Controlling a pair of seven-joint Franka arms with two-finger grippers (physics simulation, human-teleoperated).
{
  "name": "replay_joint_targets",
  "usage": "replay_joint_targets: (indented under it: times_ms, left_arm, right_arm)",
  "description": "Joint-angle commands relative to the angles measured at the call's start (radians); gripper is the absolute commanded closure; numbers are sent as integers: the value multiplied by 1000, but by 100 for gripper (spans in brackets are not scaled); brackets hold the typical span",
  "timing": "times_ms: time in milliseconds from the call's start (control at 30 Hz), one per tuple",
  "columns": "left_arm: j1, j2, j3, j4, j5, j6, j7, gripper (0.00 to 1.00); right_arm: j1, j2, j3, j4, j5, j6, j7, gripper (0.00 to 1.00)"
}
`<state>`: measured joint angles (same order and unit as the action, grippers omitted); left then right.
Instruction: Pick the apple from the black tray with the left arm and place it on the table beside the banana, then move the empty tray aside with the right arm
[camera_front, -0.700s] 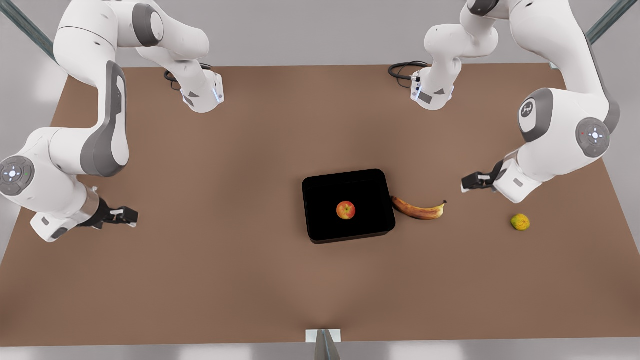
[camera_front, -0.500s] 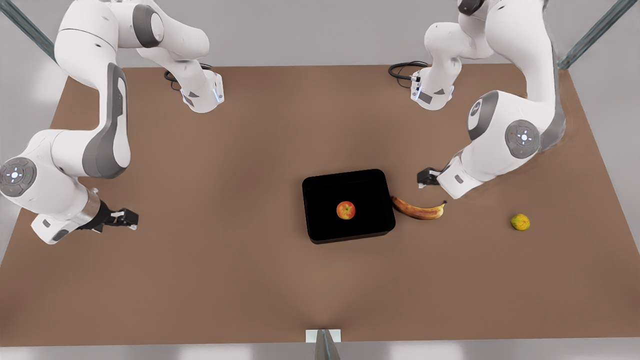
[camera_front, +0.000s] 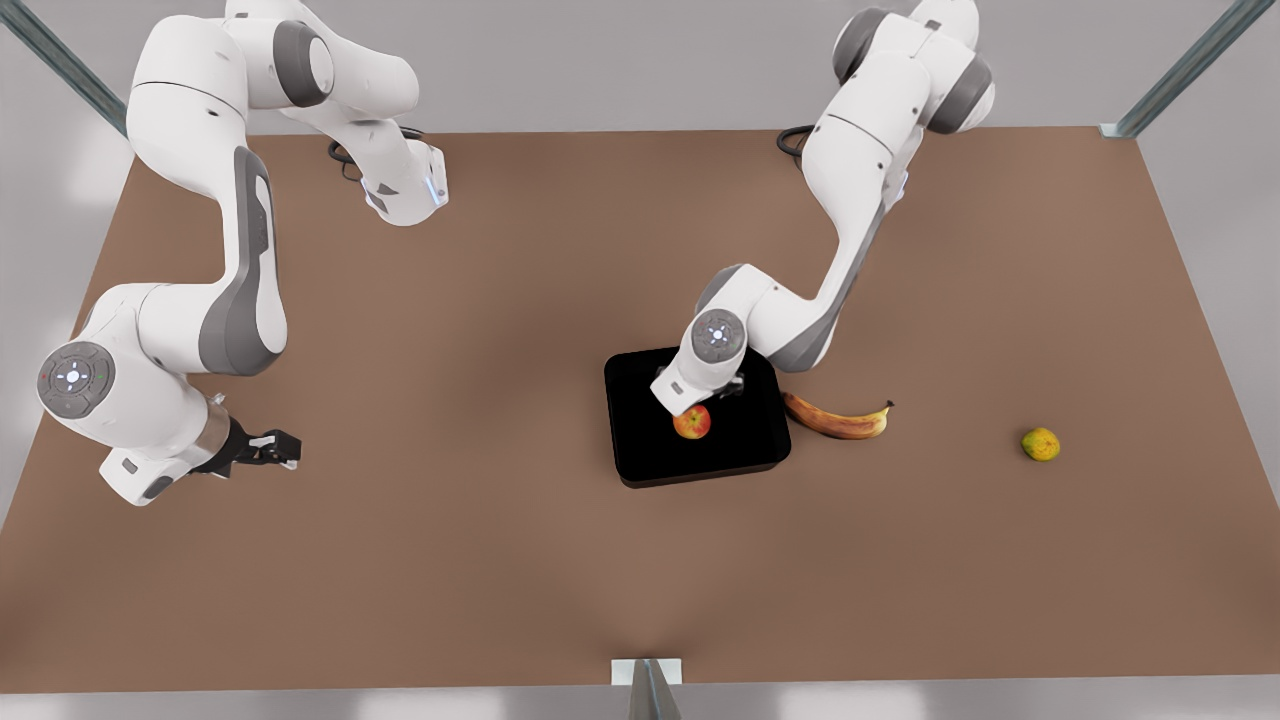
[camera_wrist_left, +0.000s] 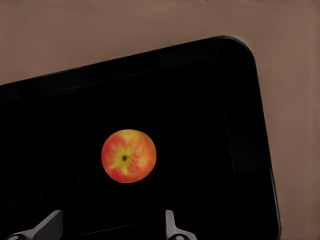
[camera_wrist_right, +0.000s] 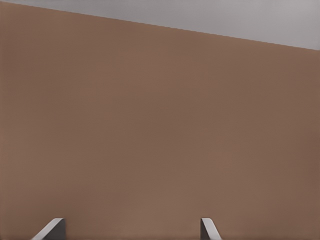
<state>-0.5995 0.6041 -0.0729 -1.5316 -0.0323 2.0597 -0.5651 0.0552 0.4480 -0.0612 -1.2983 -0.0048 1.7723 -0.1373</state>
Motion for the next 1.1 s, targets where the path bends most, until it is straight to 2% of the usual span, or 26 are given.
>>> replay_joint_targets:
  times_ms: [0, 33, 167, 267, 1067]
  left_arm:
    - [-6, 25, -1, 25, 11, 142, -417, 0]
    - [-22, 68, -1, 80, 14, 142, -464, 0]
    - [-25, 92, -1, 93, 46, 143, -453, 0]
    - [-6, 89, 9, 25, 120, 135, -349, 0]
    - [-14, 146, 9, -16, 170, 200, -378, 0]
  right_arm:
    - [0, -2, 0, 1, 2, 3, -13, 0]
    - [0, -2, 0, 1, 0, 3, -13, 0]
    - [0, 0, 0, 1, 2, 3, -13, 0]
    - [0, 0, 0, 1, 0, 3, -13, 0]
    - [0, 0, 0, 1, 0, 3, -15, 0]
